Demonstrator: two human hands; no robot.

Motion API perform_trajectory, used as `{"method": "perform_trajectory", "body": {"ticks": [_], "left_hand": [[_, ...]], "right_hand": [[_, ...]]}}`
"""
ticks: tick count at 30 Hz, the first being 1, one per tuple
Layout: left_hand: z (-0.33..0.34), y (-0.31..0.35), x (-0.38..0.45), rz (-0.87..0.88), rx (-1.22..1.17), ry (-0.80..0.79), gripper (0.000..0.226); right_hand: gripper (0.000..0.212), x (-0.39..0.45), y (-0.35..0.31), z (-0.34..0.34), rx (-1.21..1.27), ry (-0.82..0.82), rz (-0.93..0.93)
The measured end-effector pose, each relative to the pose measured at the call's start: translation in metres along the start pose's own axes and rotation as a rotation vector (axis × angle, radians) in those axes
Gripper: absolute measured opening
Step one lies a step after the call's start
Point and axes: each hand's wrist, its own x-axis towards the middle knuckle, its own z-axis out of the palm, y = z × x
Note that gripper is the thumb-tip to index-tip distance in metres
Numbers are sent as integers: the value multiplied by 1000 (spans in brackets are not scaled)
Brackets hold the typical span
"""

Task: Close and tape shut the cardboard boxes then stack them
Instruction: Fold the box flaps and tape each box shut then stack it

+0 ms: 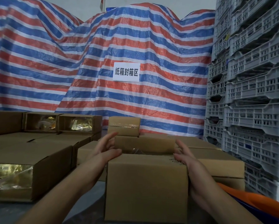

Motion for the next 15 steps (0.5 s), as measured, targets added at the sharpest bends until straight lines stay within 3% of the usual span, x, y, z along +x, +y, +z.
{"method": "perform_trajectory", "body": {"ticks": [6, 10, 15], "left_hand": [[-1, 1, -4, -40, 52, 53, 23], [3, 2, -3, -75, 99, 74, 20], [6, 5, -2, -94, 104, 85, 26]], "right_hand": [[33, -1, 0, 0, -55, 18, 36], [20, 0, 2, 1, -62, 75, 56], [19, 3, 5, 1, -111, 114, 22]]}}
